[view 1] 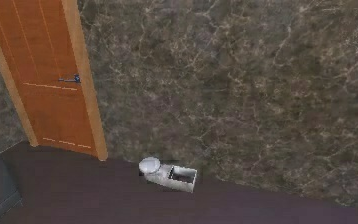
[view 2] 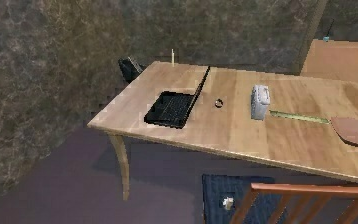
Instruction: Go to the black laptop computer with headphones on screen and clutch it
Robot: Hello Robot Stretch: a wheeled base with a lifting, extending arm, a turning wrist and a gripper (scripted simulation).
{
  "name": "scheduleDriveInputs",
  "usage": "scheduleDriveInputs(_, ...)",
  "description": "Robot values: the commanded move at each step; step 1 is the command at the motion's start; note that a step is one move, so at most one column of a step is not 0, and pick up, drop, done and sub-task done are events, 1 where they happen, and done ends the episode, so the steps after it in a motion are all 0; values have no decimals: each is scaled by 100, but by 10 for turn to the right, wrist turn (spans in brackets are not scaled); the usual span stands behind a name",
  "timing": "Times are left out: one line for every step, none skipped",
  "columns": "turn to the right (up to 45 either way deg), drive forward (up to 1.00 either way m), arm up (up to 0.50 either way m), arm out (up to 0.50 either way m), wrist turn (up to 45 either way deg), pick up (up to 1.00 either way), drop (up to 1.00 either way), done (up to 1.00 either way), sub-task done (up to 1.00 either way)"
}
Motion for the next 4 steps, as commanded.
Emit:
scheduleDriveInputs(0, 0, 38, 0, 0, 0, 0, 0, 0)
scheduleDriveInputs(0, 0, 0, 50, 0, 0, 0, 0, 0)
scheduleDriveInputs(0, 0, 0, 0, 450, 0, 0, 0, 0)
scheduleDriveInputs(0, 0, 0, 0, 450, 0, 0, 0, 0)
